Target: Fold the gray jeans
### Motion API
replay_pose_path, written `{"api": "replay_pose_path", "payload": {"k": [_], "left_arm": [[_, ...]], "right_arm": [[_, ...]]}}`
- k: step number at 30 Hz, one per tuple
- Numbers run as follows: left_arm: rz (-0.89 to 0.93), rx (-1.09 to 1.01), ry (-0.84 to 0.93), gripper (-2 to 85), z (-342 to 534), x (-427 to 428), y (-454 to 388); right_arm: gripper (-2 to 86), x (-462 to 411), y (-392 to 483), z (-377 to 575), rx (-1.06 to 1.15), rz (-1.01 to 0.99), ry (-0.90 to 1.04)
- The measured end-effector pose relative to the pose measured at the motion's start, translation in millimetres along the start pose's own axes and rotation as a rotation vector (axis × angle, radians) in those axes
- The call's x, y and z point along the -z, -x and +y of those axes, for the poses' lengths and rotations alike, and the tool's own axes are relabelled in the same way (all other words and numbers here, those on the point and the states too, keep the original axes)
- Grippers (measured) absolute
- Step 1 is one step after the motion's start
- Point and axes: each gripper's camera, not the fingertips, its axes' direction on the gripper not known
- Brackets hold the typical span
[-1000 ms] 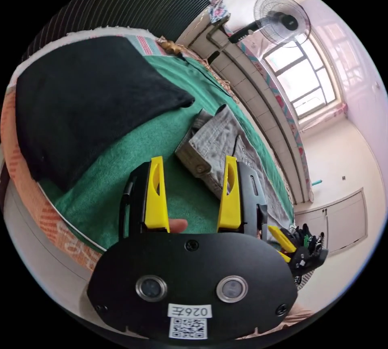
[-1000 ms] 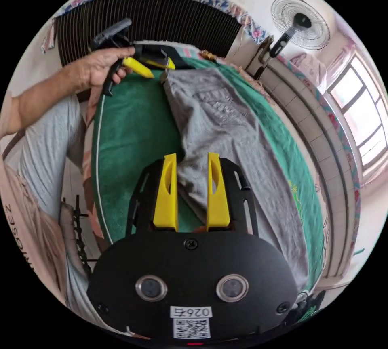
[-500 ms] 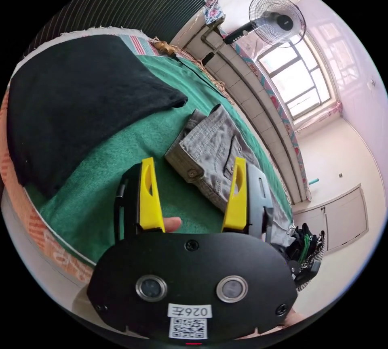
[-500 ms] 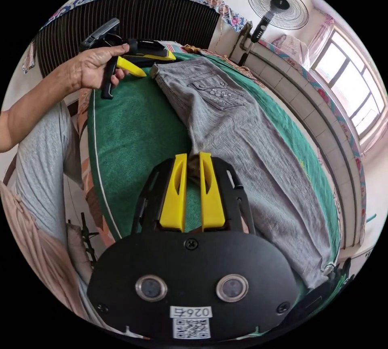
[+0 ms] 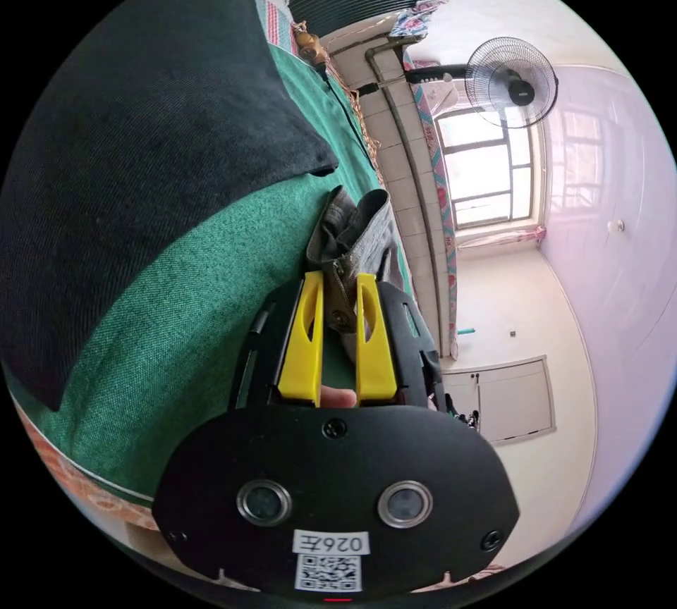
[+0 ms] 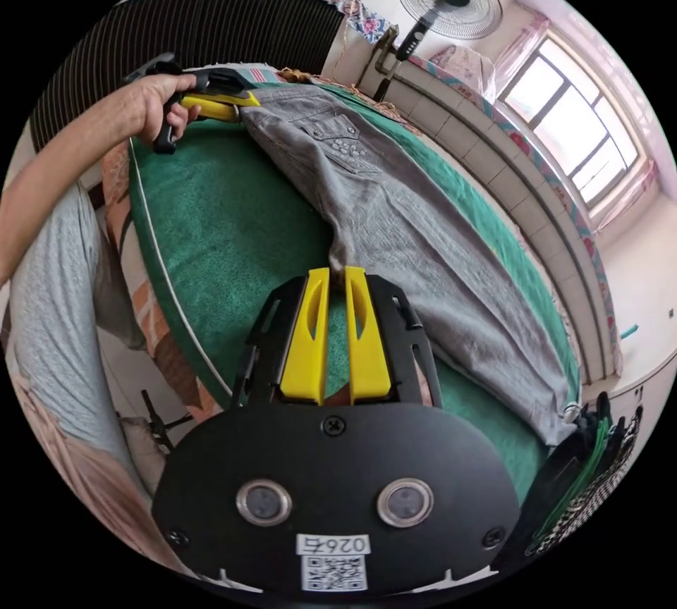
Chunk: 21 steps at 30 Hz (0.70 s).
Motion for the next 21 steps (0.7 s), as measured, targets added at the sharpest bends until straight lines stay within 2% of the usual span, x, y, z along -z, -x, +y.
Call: {"api": "replay_pose_path", "payload": {"k": [4, 9, 12, 16, 18, 21], "left_arm": [[0.041, 0.032, -0.008, 7.0, 0.8, 10.2, 5.2], [0.001, -0.101, -0.037, 6.5, -4.1, 28.8, -33.4], [-0.068, -0.139, -0.092, 6.6, -1.5, 42.7, -51.6], [-0.025, -0.087, -0.229, 5.1, 11.2, 66.2, -48.2], [-0.009, -0.117, -0.250, 3.8, 19.4, 75.5, -60.0], [0.032, -0.284, -0.268, 0.0, 37.4, 78.5, -108.0]], "right_arm": [[0.7, 5.8, -13.0, -16.1, -0.073, -0.108, 0.024], [-0.8, 20.8, -7.6, -32.5, -0.111, -0.112, 0.065], [-0.9, 35.9, -7.3, -34.4, -0.160, -0.157, 0.080], [-0.9, 69.7, -25.6, -36.2, -0.253, -0.157, 0.071], [-0.9, 100.0, -49.0, -38.6, -0.332, -0.131, 0.049], [-0.9, 144.2, -87.0, -40.3, -0.481, -0.107, -0.013]]}}
